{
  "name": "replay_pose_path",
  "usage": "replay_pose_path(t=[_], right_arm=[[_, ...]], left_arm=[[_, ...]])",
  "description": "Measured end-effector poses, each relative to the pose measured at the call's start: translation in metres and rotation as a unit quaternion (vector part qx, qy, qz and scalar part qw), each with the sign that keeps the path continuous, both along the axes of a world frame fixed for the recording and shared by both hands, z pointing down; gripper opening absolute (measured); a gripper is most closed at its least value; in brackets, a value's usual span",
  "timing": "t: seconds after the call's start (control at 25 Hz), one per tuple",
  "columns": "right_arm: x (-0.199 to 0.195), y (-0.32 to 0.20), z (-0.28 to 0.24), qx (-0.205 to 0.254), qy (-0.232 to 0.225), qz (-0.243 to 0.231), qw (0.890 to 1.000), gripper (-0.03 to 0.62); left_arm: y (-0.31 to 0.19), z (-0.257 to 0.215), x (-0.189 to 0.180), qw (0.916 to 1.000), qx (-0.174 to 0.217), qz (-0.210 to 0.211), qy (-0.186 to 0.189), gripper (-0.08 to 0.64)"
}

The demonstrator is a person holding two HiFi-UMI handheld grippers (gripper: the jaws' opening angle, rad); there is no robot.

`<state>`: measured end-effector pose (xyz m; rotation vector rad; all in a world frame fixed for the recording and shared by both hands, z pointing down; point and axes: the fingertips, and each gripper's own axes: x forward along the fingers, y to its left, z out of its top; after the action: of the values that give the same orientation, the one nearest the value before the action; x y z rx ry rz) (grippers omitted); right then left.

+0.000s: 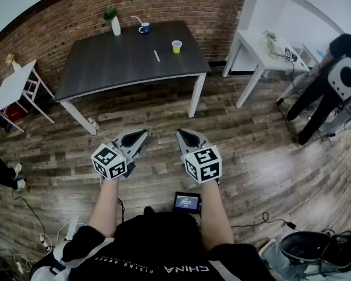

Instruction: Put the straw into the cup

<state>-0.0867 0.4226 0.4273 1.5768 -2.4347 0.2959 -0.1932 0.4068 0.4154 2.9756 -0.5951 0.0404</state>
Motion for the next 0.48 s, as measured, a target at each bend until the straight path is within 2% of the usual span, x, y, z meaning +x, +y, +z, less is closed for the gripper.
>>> replay_pose_path(t=[0.48], right_arm=[[0.005,0.005,0.003,-0.003,-0.004,0.008,1.0,0.005]], left_arm=[[0.005,0.002,0.011,0.9998,0.003,0.017,-0.007,0.002]])
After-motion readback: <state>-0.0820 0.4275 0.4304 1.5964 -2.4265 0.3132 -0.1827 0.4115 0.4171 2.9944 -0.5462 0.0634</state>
